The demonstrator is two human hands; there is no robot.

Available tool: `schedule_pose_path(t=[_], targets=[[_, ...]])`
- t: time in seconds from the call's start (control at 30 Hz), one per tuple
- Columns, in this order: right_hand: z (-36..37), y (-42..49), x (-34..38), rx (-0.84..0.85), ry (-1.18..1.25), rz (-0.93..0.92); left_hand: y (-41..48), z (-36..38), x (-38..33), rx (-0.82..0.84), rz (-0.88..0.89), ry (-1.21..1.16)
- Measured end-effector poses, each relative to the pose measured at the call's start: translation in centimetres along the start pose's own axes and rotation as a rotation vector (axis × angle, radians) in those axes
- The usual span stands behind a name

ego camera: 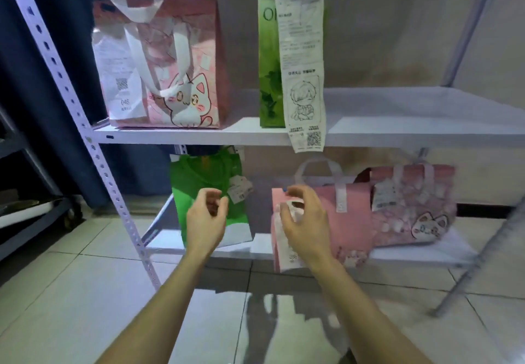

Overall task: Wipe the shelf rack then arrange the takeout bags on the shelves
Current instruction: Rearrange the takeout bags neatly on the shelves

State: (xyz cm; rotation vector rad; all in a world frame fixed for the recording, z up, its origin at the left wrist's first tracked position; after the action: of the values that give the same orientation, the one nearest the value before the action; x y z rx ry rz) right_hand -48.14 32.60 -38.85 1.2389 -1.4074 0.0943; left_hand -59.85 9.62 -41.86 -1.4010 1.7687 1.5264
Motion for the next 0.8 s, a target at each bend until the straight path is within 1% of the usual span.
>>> schedule_pose_path(t=[0.1,0.17,0.2,0.27,0.3,0.33,0.4,0.43,0.5,0.63,0.8], targets=[[-3.6,-1.7,-5.2,-0.039,-0.094,0.137,-4.5,7.3,0.8,0.306,-0.15,-0.004],[-6.0,-2.4,-7.8,-0.094,-0.154,0.231,-6.4,10.7,0.8,0.423,-0.18,0.059],[-7.1,-2.4,-8.9,-0.123,-0.187,0.27,-7.0,11.7,0.6,0.442,-0.179,0.083],[-8.9,-2.1,-10.7,-0.16,-0.3,0.318,-7.2,12.7,0.3,0.415,-0.179,0.096],[-9.5,-1.8,-11.6,-0.137,-0.35,0.355,-7.1,12.8,0.2,0.395,-0.185,0.097],[-9.8,-1.6,-12.5,-0.087,-0.366,0.42,-7.0,12.8,0.2,0.383,-0.191,0.099],[-9.6,-1.4,-14.1,0.039,-0.32,0.559,-6.7,12.4,0.3,0.381,-0.202,0.107],[-9.2,-1.5,-14.6,0.091,-0.306,0.594,-6.7,12.0,0.4,0.379,-0.208,0.114],[-8.7,-1.5,-14.9,0.125,-0.31,0.58,-6.5,11.1,0.8,0.369,-0.212,0.13],[-8.5,-1.5,-13.7,0.062,-0.253,0.472,-6.0,8.9,0.8,0.355,-0.156,0.084],[-9.3,-2.7,-11.7,0.084,-0.165,0.413,-6.5,7.1,-0.3,0.383,-0.112,0.0]])
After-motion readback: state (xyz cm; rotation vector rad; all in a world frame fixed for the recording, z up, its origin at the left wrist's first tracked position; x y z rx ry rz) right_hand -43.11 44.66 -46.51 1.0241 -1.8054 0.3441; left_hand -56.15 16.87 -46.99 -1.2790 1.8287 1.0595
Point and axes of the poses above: each hand's wrist, its own y-axis towards the middle knuckle, its own z-axis out of the palm, x = y × z, the point moved 5 cm from there along y, towards the middle knuckle, and after that the axes turned 4 degrees about -x, right-handed, at the moved point
